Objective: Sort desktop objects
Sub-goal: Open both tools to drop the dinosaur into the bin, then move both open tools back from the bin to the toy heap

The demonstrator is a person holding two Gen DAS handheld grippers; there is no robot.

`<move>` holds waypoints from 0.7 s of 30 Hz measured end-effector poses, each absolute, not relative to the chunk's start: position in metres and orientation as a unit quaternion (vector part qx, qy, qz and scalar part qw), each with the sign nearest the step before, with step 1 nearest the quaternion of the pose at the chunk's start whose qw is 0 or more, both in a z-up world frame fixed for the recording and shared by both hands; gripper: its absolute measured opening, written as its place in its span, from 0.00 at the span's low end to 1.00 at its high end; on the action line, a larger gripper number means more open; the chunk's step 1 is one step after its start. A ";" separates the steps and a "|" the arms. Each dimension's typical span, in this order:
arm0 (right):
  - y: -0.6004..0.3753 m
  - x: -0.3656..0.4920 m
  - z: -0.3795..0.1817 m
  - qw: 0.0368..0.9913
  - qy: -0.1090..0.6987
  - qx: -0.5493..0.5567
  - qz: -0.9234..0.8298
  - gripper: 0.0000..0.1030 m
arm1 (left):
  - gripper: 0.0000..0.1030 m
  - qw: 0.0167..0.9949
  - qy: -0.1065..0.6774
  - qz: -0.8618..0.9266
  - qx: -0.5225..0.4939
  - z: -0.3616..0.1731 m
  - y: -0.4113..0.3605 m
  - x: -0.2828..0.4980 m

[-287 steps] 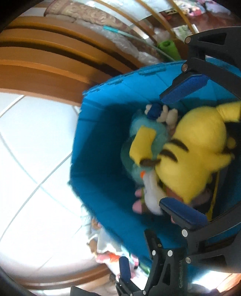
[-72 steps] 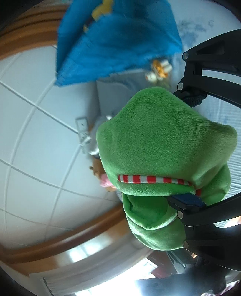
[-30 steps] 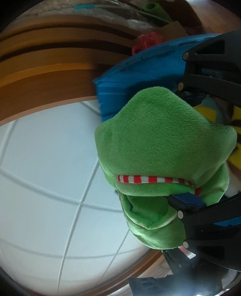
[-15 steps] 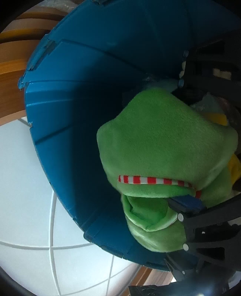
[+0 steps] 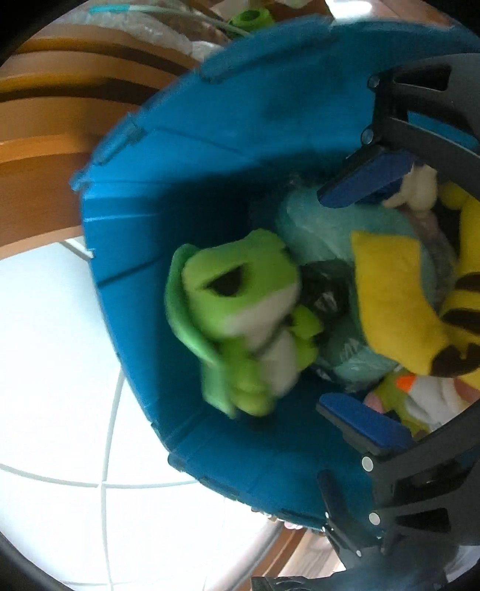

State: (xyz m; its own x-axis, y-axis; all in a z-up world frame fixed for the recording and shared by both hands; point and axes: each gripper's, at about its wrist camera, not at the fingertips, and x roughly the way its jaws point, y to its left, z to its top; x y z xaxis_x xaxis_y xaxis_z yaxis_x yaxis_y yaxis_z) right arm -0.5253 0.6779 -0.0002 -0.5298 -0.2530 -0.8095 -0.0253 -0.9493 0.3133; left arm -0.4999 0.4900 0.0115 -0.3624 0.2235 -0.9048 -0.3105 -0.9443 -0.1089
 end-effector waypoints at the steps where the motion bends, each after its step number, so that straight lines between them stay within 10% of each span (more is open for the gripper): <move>1: 0.678 -0.518 0.005 0.068 -0.145 0.479 -0.863 0.99 | 0.93 0.162 0.040 0.826 -0.538 0.017 0.487 -0.493; 21: 0.618 -0.346 0.064 0.008 -0.056 0.462 -0.885 0.99 | 0.93 0.181 0.063 0.870 -0.454 0.076 0.422 -0.344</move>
